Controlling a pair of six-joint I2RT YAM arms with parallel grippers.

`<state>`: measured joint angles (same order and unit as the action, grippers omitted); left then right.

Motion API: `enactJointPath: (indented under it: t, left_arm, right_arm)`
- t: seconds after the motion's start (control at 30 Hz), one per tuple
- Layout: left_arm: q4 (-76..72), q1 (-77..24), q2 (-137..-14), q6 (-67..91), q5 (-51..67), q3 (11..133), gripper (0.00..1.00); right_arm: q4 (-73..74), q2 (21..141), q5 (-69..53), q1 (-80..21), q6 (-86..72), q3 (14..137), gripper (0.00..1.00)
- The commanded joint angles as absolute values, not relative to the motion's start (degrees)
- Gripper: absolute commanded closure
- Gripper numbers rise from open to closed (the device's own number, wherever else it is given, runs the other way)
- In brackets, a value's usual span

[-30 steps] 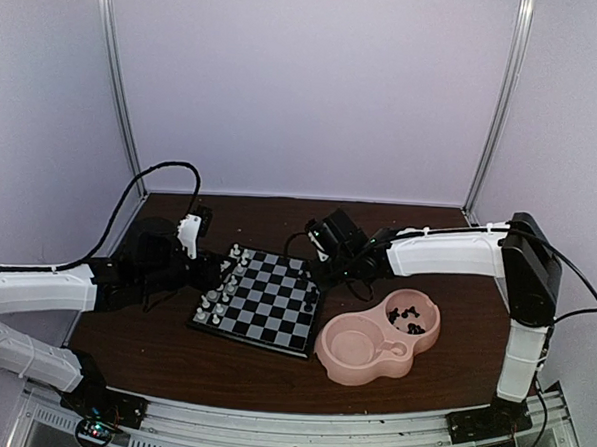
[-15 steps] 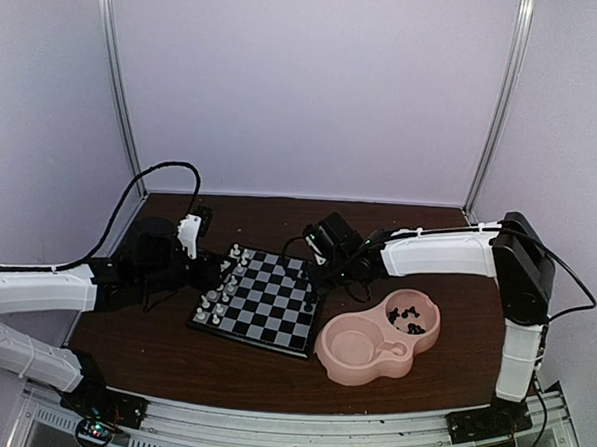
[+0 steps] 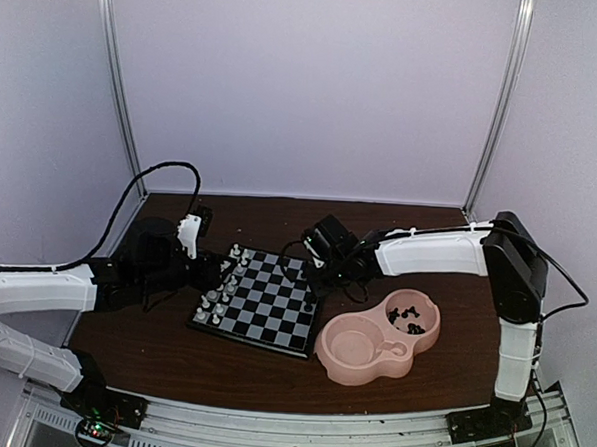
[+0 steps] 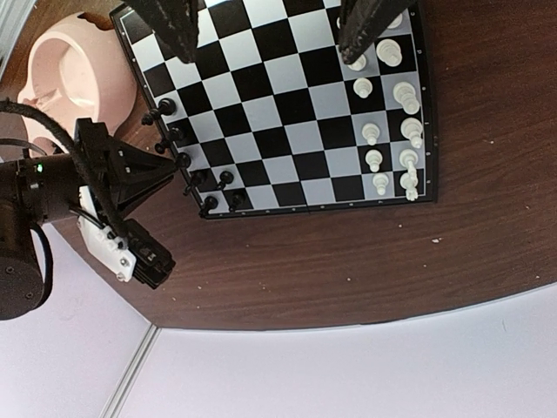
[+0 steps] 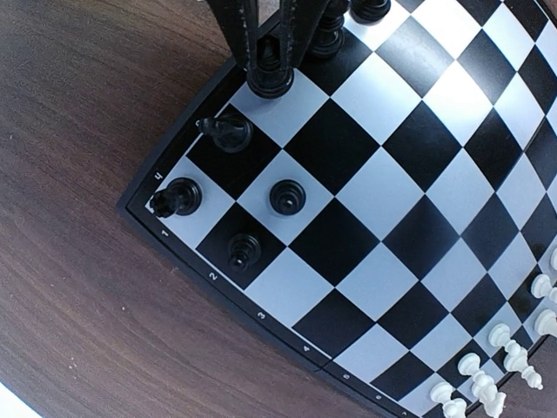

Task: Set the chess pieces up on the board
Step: Place the bishop on c8.

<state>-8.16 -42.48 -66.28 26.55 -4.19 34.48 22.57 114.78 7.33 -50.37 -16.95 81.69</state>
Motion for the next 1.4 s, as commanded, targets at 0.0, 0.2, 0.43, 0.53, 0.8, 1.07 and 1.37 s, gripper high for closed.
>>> enactJointPath:
  t: [0.0,0.2,0.43,0.53,0.8,1.07,1.37]
  left_arm:
    - [-10.8,-42.5,-66.3,26.0,-4.0,34.5,0.45]
    - [-10.9,-42.5,-66.4,26.1,-3.9,34.5,0.45]
    - [-10.9,-42.5,-66.5,26.0,-4.0,34.6,0.45]
    - [-10.8,-42.5,-66.6,26.0,-4.0,34.6,0.45]
    - [-10.8,-42.5,-66.8,26.0,-3.9,34.6,0.45]
    - [-10.7,-42.5,-66.7,26.2,-4.0,34.6,0.45]
    - [-10.6,-42.5,-66.8,26.2,-3.9,34.8,0.45]
  right_arm:
    - [23.5,115.8,7.0,-49.9,-17.5,83.7,0.98]
    - [23.7,116.2,7.0,-49.7,-17.4,84.2,0.98]
    - [24.1,117.0,6.8,-49.6,-17.3,84.9,0.98]
    - [24.1,117.2,6.7,-49.5,-17.3,85.1,0.98]
    - [24.3,118.0,6.8,-49.5,-17.1,85.9,0.98]
    - [24.5,118.0,6.5,-49.4,-17.1,86.1,0.95]
    - [24.5,117.9,6.1,-49.4,-17.0,86.0,0.86]
